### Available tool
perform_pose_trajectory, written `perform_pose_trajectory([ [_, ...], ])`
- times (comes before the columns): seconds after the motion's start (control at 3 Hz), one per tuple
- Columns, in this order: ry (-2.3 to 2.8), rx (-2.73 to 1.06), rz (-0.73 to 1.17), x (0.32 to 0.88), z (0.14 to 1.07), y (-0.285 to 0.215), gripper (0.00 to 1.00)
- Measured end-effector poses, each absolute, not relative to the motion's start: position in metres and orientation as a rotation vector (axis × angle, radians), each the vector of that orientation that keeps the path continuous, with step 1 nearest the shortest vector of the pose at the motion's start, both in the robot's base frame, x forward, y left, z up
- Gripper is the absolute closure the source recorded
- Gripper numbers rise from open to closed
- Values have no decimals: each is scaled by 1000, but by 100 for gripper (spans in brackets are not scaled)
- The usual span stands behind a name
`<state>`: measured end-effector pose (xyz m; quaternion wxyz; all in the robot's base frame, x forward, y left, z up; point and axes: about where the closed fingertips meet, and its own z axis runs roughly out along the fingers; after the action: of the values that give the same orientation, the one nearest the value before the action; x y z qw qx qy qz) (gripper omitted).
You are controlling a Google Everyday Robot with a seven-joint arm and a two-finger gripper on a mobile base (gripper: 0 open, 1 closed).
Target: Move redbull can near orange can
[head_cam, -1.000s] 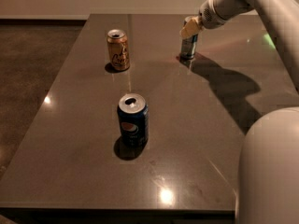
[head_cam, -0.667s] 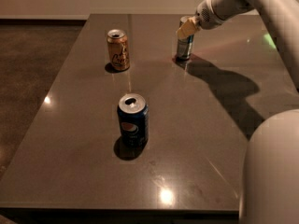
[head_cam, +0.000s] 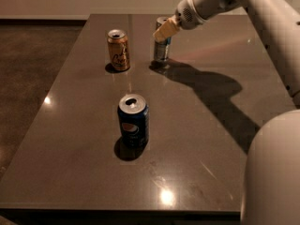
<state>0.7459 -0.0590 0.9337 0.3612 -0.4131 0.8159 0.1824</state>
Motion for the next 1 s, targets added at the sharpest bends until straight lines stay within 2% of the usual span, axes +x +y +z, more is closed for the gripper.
perform_pose_trajectory([
  [0.67, 2049, -1249, 521, 715, 930, -2, 100],
  [1.0, 2040, -1304, 474, 707, 923, 11, 82],
])
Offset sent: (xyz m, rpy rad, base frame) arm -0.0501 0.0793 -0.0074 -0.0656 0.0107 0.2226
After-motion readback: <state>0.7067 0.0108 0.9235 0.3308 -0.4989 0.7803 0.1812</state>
